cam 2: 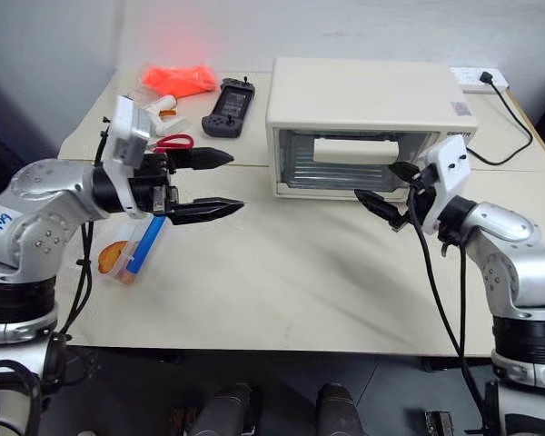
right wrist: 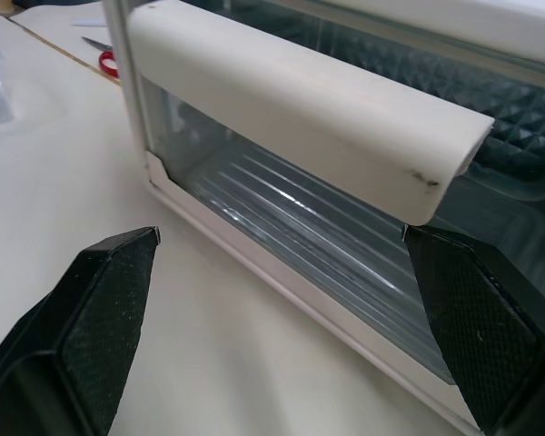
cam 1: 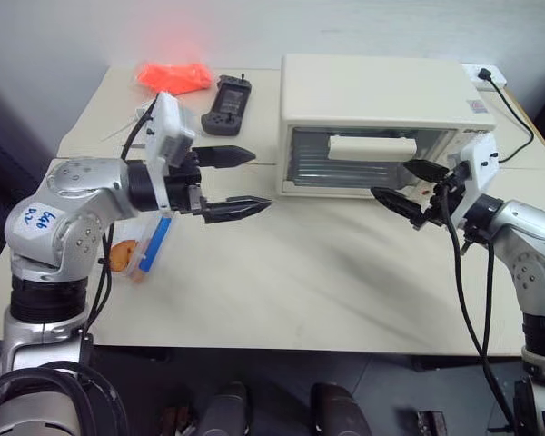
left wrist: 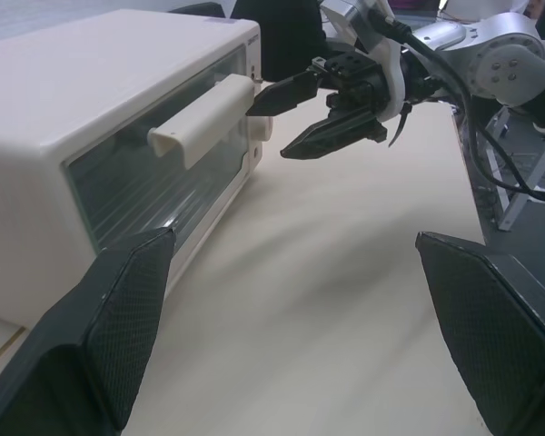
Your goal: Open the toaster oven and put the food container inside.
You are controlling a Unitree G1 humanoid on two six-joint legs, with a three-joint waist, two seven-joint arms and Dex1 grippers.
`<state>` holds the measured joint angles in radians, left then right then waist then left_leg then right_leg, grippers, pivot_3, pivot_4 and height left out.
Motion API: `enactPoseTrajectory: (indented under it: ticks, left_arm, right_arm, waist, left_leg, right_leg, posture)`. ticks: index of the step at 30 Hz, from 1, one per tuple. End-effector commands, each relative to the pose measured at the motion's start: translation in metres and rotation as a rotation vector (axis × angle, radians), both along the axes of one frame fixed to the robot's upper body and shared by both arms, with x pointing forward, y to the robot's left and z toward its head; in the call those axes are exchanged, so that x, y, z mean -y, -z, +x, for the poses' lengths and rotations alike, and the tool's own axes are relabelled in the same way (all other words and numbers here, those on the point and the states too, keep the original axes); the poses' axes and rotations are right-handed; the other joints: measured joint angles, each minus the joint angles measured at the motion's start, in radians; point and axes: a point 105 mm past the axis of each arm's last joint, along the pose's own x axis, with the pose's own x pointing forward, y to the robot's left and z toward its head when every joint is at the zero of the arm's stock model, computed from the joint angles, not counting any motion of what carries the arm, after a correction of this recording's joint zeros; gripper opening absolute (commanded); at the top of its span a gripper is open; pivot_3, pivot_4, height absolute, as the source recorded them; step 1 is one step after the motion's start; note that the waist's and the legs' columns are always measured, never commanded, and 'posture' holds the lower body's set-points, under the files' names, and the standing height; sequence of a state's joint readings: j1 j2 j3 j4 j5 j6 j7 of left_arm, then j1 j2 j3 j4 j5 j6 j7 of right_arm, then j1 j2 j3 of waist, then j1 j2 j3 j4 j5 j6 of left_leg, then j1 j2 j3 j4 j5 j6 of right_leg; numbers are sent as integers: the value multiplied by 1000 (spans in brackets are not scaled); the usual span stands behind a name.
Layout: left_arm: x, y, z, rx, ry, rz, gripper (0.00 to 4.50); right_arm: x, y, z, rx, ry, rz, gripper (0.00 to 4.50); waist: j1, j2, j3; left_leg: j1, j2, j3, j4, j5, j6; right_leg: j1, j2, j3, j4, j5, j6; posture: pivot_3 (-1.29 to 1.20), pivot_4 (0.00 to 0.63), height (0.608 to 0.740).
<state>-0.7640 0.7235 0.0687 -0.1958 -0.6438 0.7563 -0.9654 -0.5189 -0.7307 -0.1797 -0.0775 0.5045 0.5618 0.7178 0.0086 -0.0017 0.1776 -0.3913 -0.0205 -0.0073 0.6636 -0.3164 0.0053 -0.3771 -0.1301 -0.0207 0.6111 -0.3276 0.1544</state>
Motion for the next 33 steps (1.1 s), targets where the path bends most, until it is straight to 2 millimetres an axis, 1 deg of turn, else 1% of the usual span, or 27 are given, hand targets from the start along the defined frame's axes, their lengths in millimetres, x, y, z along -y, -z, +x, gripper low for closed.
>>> enactPoseTrajectory:
  ticks: [1, 5, 8, 14, 17, 20, 21, 22, 25, 26, 27, 29, 33]
  left_arm:
    - [-3, -17, 0, 82, 0, -3, 4500]
    - [0, -18, 2, 89, 0, -4, 4500]
    - [2, -14, 4, 91, 2, 0, 4500]
    - [5, -12, 14, 95, -15, -11, 4500]
    - [7, -15, 22, 105, -29, -28, 4500]
    - [11, -22, 36, 132, -48, -50, 4500]
    - [13, -26, 40, 144, -54, -59, 4095]
    - [15, -29, 45, 154, -59, -68, 3916]
    - [21, -33, 56, 203, -57, -47, 2971]
    - [23, -33, 59, 228, -57, -27, 2584]
    - [26, -33, 63, 252, -53, -4, 2364]
    - [32, -31, 70, 294, -45, 34, 1649]
    - [45, -26, 79, 345, -8, 91, 399]
  right_arm:
    - [0, -15, 2, 70, -8, -9, 4465]
    - [-7, -23, 2, 96, -47, 4, 4465]
    - [-16, -27, -6, 105, -108, 18, 4465]
    - [-26, -18, -24, 90, -184, 15, 4465]
    - [-27, -12, -30, 84, -187, 10, 4465]
    - [-24, -7, -32, 72, -162, 25, 4465]
    - [-24, -5, -32, 69, -153, 28, 4500]
    - [-23, -3, -32, 67, -145, 30, 4500]
    - [-22, 2, -33, 62, -131, 36, 4500]
    - [-21, 3, -33, 60, -125, 39, 4500]
    - [-21, 4, -33, 59, -118, 43, 4500]
    - [-20, 6, -32, 57, -108, 50, 4500]
    - [-19, 8, -33, 57, -98, 58, 4500]
  waist:
    - [0, 0, 0]
    - [-6, -1, 0]
    - [-10, -1, 1]
    - [-11, -1, 1]
    - [-12, -2, 1]
    - [-10, -3, 2]
    - [-10, -3, 2]
    - [-10, -3, 2]
    - [-9, -4, 2]
    - [-9, -4, 2]
    - [-9, -4, 2]
    - [-9, -4, 2]
    - [-7, -4, 3]
  left_leg:
    - [0, 0, 0, 0, 0, 0]
    - [-1, 0, -1, 0, 0, 0]
    - [-1, 0, -1, 0, 0, 0]
    - [-1, 0, -1, 1, 0, 0]
    - [0, 0, 0, 1, 0, 0]
    - [0, 0, 0, 1, 2, -1]
    - [0, 0, 0, 1, 2, -1]
    - [0, 0, 0, 1, 3, -2]
    - [0, -1, 0, 2, 3, -2]
    - [0, -1, 0, 2, 3, -2]
    - [0, -1, 0, 2, 3, -2]
    - [0, -1, 0, 2, 3, -2]
    - [0, -1, 0, 2, 4, -1]
  right_leg:
    - [0, 0, 0, 0, 0, 0]
    - [0, 0, -1, 0, 0, 0]
    - [0, 0, -1, 0, 0, 0]
    - [0, 0, -1, 1, 0, 0]
    - [0, 1, -1, 1, 0, 0]
    - [0, 1, -1, 2, 0, 0]
    - [0, 1, -1, 2, 0, 0]
    - [0, 1, -1, 2, 0, 0]
    - [0, 1, -1, 4, 0, 0]
    - [0, 1, -1, 4, 0, 0]
    - [0, 1, -1, 4, 0, 0]
    - [0, 1, -1, 4, 0, 0]
    - [0, 1, -1, 5, 0, 0]
  posture:
    - [0, 150, 740]
    - [0, 150, 740]
    - [0, 150, 740]
    - [0, 150, 740]
    - [0, 150, 740]
    - [0, 150, 740]
    - [0, 150, 740]
    - [0, 150, 740]
    - [0, 150, 740]
    - [0, 150, 740]
    - [0, 150, 740]
    - [0, 150, 740]
    - [0, 150, 740]
